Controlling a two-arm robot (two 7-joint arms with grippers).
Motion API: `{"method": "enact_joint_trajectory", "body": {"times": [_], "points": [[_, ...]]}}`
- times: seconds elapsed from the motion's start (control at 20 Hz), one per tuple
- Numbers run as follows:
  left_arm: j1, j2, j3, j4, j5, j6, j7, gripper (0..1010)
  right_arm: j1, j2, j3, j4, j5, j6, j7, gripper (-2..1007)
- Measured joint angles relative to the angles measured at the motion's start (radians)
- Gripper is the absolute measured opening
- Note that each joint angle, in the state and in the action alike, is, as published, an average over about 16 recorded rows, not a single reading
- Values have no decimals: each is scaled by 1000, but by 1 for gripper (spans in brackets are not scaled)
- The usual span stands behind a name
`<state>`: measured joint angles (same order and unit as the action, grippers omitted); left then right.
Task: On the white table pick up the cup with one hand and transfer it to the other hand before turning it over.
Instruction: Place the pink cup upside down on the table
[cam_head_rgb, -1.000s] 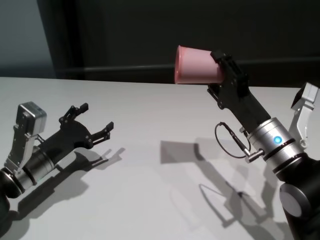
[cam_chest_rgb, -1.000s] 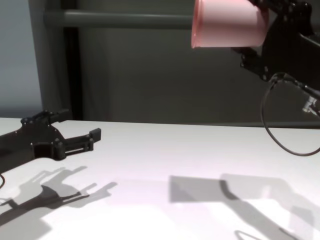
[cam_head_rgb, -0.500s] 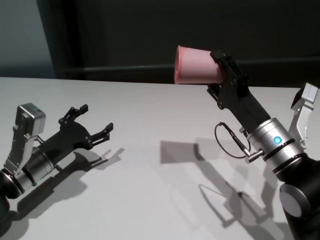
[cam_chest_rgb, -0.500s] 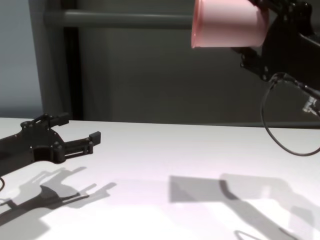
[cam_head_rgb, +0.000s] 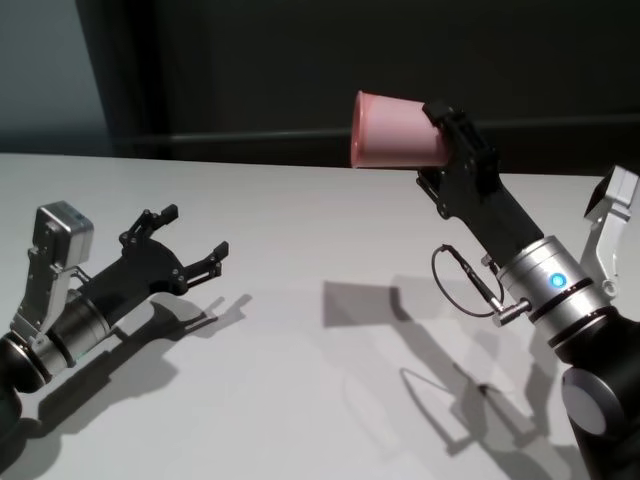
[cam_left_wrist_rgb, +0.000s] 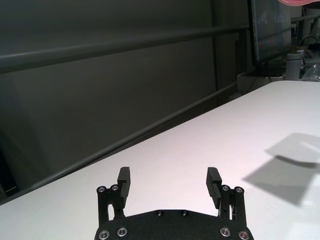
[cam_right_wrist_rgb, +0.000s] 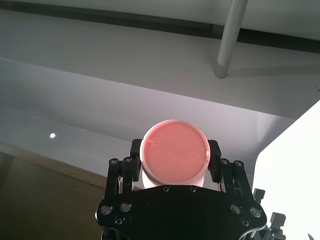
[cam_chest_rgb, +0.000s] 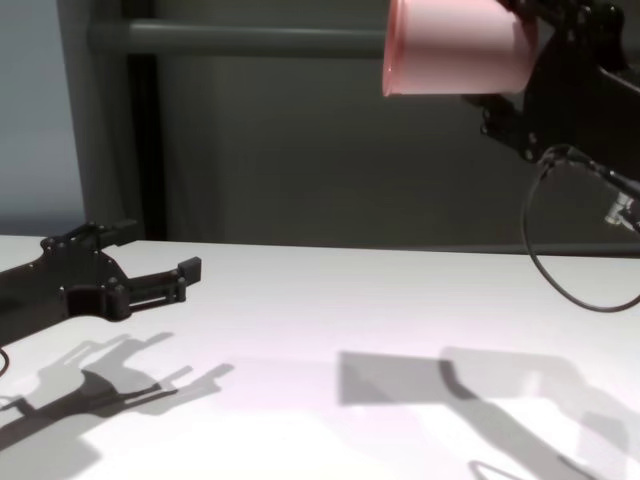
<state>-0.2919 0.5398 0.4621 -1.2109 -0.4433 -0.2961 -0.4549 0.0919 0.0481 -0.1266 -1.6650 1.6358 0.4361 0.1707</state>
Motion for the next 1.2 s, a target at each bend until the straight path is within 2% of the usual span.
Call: {"method": "enact_joint_trajectory", "body": {"times": [0.3,0.6,0.75,0.95,1.1,1.2], "points": [[-1,1,1,-1,0,1,1,1001,-9,14,1,-14,-5,-18,-14,752],[-1,1,1,-2,0,1,2,1001,-24,51,9,-53,-33,-57,-55,752],[-1,1,1,-2,0,1,2,1001,-31,82,14,-86,-64,-83,-91,752],[-2,2,1,-3,0,2,2,1001,-28,135,11,-135,-127,-112,-153,752],[-2,2,1,-3,0,2,2,1001,-14,182,-4,-173,-192,-122,-205,752],[-2,2,1,-3,0,2,2,1001,1,217,-23,-195,-240,-120,-241,752]]}}
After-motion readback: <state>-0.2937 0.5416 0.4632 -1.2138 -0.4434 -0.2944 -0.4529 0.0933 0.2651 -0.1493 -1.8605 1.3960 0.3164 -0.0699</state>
